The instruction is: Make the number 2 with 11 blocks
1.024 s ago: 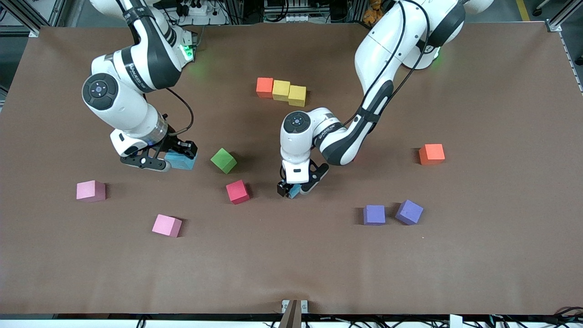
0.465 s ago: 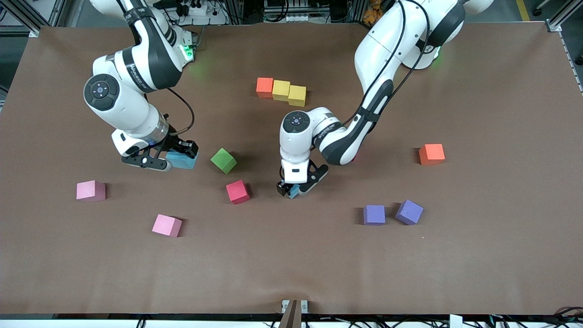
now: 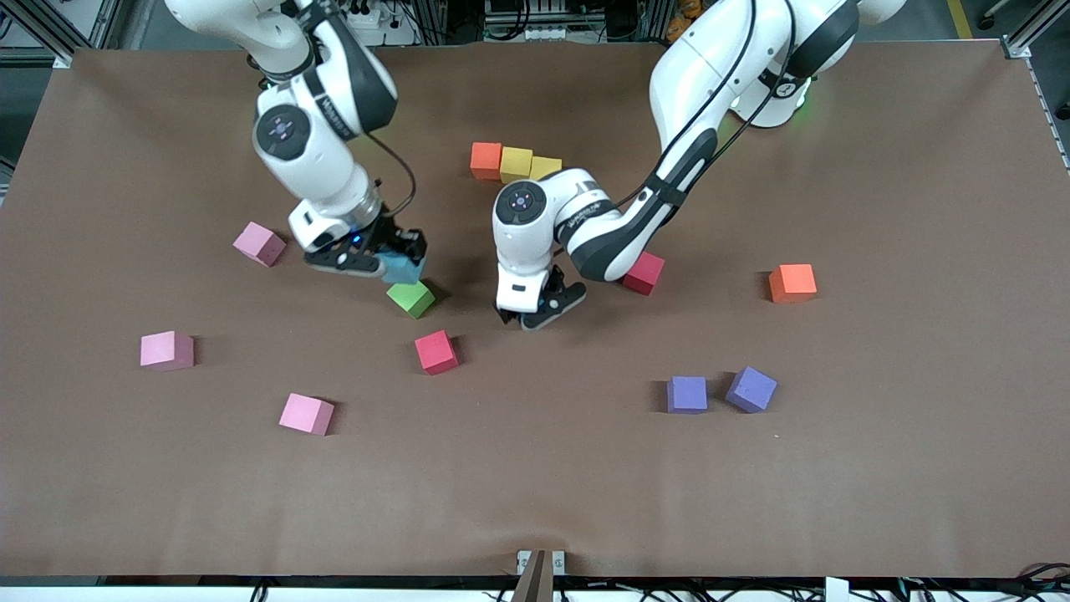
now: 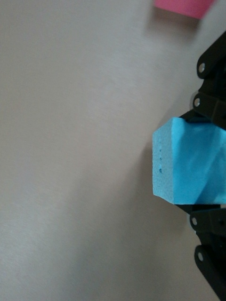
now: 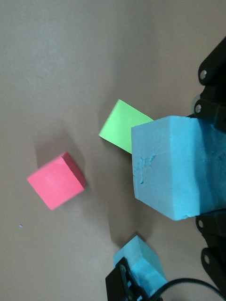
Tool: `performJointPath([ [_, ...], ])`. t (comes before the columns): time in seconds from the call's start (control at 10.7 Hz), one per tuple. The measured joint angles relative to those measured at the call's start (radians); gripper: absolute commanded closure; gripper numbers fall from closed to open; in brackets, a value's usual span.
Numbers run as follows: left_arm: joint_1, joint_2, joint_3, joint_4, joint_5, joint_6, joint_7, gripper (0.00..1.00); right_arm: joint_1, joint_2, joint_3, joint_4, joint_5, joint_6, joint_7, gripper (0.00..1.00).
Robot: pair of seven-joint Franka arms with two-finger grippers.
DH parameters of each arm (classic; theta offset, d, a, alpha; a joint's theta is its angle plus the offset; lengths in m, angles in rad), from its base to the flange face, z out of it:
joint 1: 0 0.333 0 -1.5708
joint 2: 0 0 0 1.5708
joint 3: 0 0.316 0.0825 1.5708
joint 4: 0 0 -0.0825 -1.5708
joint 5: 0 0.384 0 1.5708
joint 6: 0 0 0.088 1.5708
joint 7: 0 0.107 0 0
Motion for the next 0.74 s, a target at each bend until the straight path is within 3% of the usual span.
performJointPath([
  [0.28,0.017,-0.099,-0.050,-0.166,0.000,0.020,0.048,1.00,-0.015,-0.122,-0.012,-0.065,0.000,-0.050,-0.033,0.71],
  [0.47,0.017,-0.185,-0.076,-0.310,0.000,0.104,0.058,1.00,-0.036,-0.194,-0.014,-0.105,0.000,-0.089,-0.052,0.71],
  [0.74,0.016,-0.267,-0.118,-0.485,0.023,0.198,0.065,1.00,-0.061,-0.227,-0.015,-0.122,0.000,-0.109,-0.062,0.71],
])
